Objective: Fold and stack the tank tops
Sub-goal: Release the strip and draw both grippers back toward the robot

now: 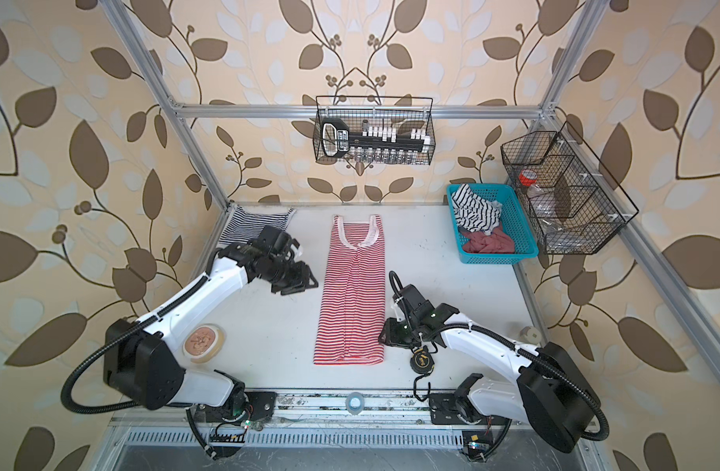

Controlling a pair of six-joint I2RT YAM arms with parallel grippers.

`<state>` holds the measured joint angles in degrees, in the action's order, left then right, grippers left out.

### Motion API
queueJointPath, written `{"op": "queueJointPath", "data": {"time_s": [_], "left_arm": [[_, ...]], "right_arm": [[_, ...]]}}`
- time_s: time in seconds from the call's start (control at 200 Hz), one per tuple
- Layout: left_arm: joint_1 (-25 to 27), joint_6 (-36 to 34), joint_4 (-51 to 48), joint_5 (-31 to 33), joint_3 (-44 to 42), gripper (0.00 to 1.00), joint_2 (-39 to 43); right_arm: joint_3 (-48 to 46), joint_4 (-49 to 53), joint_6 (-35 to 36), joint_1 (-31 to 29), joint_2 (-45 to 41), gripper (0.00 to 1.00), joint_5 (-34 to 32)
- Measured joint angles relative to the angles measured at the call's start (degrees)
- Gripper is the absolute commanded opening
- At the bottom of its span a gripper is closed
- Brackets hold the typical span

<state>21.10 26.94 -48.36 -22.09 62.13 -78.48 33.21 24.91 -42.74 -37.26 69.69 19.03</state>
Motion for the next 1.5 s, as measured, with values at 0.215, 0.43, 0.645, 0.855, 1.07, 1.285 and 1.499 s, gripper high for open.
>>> {"op": "queueJointPath", "data": {"time_s": [0.215, 0.43, 0.645, 0.855, 1.07, 1.285, 1.499], "left_arm": [[3.43, 2.47, 0.61, -1.49, -12.13, 0.5, 3.32], [7.74, 6.29, 4.66, -2.97, -18.75, 0.56, 3.82], [8.85, 9.92, 8.52, -4.5, -24.52, 0.58, 3.91], [9.68, 12.72, 14.01, -6.54, -27.36, 0.58, 3.91], [10.12, 14.71, 16.98, -8.04, -30.12, 0.56, 3.85], [10.49, 16.92, 20.33, -10.29, -31.56, 0.53, 3.87], [10.8, 19.12, 24.65, -12.98, -33.59, 0.44, 3.89]], "right_arm": [[-1.4, -3.76, -1.38, -1.27, 1.27, 0.47, 1.27], [-1.9, -6.64, -2.95, -2.89, 2.34, 0.47, 1.55], [-3.85, -6.91, -4.44, -3.28, 2.34, 0.46, 1.53], [-4.17, -7.02, -5.31, -4.15, 2.34, 0.38, 1.44], [-6.23, -7.26, -6.36, -4.61, 2.34, 0.33, 1.33], [-6.38, -7.89, -6.97, -5.22, 2.34, 0.34, 1.33], [-6.43, -8.85, -7.21, -5.55, 2.89, 0.29, 1.33]]}}
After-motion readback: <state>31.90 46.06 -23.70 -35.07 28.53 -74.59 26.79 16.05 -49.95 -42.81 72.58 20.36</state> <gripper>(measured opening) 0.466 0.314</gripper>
